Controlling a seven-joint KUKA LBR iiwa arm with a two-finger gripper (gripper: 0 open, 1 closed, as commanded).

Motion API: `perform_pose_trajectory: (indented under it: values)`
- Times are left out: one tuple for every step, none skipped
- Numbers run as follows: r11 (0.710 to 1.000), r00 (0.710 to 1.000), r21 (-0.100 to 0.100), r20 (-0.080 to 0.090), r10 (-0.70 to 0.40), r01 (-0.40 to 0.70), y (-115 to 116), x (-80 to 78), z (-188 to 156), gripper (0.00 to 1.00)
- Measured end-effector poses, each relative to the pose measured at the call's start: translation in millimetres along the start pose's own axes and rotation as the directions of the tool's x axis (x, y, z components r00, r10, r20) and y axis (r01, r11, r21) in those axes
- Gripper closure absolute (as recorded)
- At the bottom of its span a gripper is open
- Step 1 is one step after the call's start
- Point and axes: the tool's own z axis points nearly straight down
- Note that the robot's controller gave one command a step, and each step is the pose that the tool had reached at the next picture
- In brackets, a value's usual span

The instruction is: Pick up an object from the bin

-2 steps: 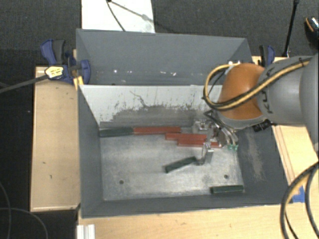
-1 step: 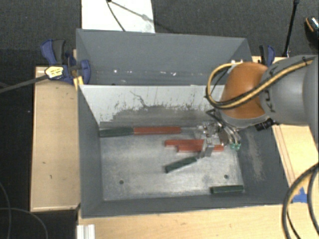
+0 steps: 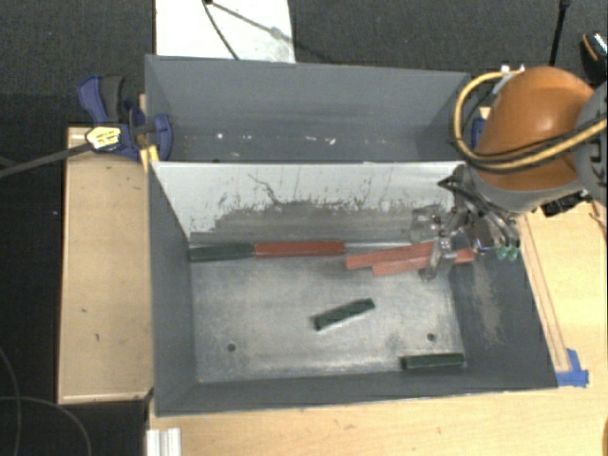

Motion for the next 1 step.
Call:
perform_pose_trajectory:
  values:
    - [1.000, 1.000, 0.000, 0.003, 0.026, -0.026, -9.3, 1.7, -107.9, 1.00]
